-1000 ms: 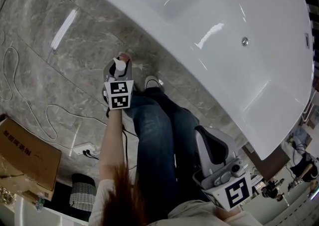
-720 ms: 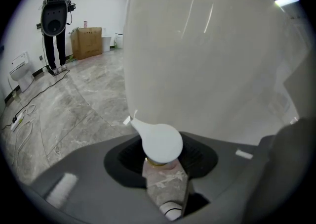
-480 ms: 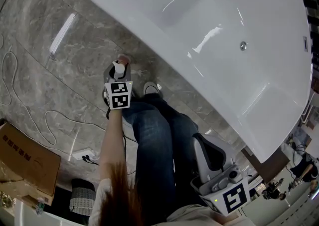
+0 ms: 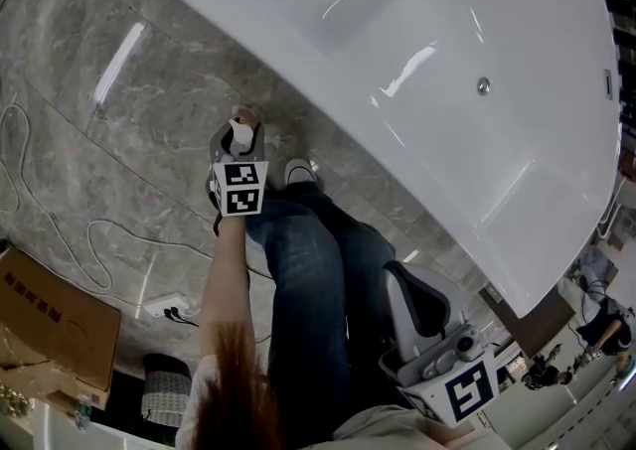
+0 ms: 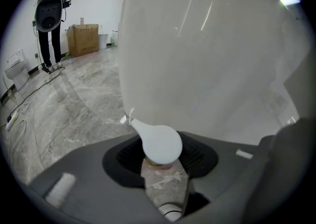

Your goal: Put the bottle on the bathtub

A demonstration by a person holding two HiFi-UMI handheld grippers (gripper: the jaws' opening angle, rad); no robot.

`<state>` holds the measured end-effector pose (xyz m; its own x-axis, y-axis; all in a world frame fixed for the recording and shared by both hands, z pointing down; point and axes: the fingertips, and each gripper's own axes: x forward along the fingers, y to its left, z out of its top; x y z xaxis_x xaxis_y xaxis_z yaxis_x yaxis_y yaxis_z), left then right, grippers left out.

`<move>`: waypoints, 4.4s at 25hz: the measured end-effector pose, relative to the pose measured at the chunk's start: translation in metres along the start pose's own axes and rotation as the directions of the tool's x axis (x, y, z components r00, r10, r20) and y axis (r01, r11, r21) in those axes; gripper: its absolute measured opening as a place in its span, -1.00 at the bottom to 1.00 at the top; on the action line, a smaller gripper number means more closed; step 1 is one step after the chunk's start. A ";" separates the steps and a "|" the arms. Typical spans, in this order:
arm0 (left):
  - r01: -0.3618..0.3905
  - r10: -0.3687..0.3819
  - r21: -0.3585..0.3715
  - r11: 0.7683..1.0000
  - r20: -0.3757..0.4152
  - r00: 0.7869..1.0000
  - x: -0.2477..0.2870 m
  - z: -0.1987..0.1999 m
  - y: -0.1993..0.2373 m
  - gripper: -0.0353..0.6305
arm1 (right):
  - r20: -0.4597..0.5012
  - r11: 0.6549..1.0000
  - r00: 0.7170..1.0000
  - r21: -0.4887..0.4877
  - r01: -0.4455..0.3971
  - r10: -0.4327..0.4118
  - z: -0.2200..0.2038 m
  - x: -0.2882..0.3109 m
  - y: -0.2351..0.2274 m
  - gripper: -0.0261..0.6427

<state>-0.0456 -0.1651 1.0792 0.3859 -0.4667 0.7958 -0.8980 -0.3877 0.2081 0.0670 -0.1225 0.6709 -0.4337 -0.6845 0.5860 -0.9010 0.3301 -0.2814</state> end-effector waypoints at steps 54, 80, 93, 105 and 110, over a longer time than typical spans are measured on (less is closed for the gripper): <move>-0.058 0.088 -0.231 0.971 0.122 0.989 -0.170 0.113 -0.021 -0.46 | -0.014 0.992 0.995 0.084 -0.098 0.099 0.068 -0.083 0.051 -0.93; -0.051 0.084 -0.129 0.990 0.266 0.960 -0.280 0.203 -0.032 -0.75 | 0.011 0.986 0.986 -0.015 -0.166 0.167 0.113 -0.116 0.094 -0.93; -0.065 0.110 -0.116 0.991 0.440 0.891 -0.422 0.299 -0.057 -0.75 | 0.042 0.981 0.985 -0.106 -0.160 0.165 0.163 -0.157 0.095 -0.93; -0.124 0.154 -0.092 0.988 0.615 0.773 -0.559 0.366 -0.086 -0.75 | 0.130 0.968 0.969 -0.166 -0.186 0.209 0.212 -0.198 0.110 -0.93; -0.117 0.159 -0.107 0.987 0.654 0.739 -0.598 0.378 -0.093 -0.75 | 0.169 0.967 0.963 -0.184 -0.176 0.208 0.230 -0.212 0.110 -0.93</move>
<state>-0.1128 -0.1500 0.3688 0.2811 -0.9268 0.2491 -0.9544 -0.2428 0.1737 0.0599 -0.0905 0.3409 -0.6051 -0.7009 0.3776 -0.7948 0.5594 -0.2353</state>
